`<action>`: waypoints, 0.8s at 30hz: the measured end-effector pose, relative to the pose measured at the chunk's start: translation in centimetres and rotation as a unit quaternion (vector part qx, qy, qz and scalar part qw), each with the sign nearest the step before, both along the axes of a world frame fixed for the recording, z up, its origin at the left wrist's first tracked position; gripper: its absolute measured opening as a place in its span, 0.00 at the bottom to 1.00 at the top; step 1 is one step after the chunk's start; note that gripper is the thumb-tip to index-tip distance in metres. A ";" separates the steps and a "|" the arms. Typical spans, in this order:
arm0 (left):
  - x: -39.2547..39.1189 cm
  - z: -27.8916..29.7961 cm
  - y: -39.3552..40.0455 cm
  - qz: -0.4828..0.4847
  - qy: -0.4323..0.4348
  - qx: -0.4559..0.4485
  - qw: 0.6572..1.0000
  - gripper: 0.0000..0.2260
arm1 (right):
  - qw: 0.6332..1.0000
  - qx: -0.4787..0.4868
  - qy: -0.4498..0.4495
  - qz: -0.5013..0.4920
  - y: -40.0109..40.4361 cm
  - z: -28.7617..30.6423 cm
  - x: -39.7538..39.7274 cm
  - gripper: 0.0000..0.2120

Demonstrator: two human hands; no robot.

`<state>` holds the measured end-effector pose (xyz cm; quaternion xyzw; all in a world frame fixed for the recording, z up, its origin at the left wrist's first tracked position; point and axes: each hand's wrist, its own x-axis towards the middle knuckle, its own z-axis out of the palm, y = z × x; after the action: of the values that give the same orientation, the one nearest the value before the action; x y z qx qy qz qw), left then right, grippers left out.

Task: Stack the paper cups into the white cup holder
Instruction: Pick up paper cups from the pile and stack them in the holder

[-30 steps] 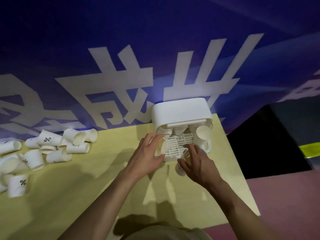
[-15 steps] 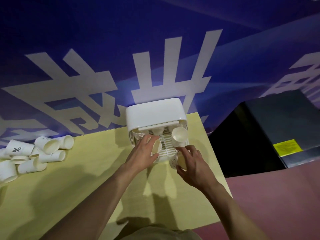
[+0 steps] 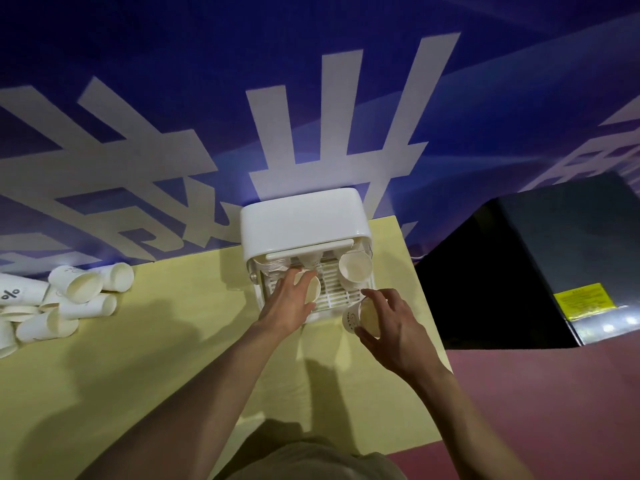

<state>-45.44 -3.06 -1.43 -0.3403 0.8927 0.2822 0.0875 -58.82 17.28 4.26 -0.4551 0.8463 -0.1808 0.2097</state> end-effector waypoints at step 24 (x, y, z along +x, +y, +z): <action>3.8 0.2 0.4 0.033 0.079 0.053 0.995 0.39 | 0.994 -0.039 0.026 0.102 -5.9 1.2 1.0 0.34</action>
<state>-41.61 -2.66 -1.26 -0.3411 0.8690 0.3576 0.0250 -57.83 11.37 5.43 -0.5515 0.7928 -0.1796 0.1874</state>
